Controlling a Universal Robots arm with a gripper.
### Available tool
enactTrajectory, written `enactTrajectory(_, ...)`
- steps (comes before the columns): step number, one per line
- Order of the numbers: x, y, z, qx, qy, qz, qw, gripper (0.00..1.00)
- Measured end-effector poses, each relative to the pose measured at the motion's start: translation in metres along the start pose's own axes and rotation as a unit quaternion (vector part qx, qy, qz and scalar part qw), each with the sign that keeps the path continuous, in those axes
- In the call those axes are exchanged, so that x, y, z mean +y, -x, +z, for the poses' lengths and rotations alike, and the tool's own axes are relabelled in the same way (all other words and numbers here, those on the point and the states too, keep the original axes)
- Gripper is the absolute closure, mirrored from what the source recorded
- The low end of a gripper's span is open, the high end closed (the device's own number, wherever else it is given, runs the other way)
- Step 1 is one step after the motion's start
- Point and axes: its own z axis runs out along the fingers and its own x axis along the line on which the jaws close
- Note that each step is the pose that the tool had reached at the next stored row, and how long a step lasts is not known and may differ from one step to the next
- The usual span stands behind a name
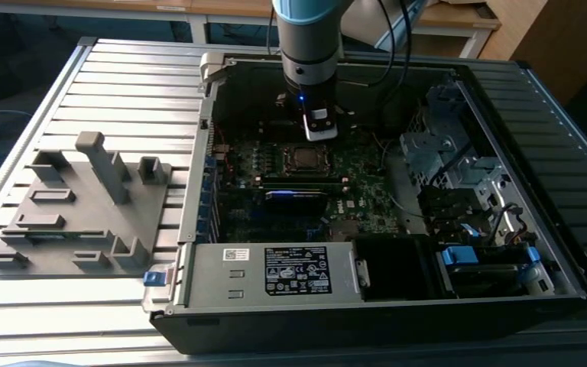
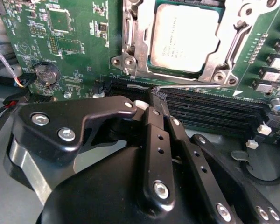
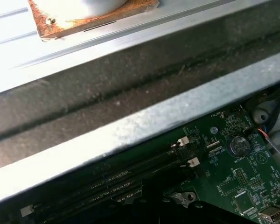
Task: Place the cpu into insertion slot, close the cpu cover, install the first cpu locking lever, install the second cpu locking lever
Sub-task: 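Install the first cpu locking lever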
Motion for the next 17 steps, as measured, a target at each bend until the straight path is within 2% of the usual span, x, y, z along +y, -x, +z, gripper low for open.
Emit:
enactTrajectory(8,0.0006,0.0017,0.0006,-0.0001,0.0001,0.000,1.00000,0.90)
enactTrajectory(9,0.0006,0.0017,0.0006,-0.0011,0.0016,0.000,1.00000,0.90)
enactTrajectory(11,0.0007,0.0018,0.0006,-0.0056,0.0054,-0.002,0.99997,0.90)
enactTrajectory(17,0.0006,0.0017,0.0008,-0.0066,0.0052,-0.002,0.99996,0.90)
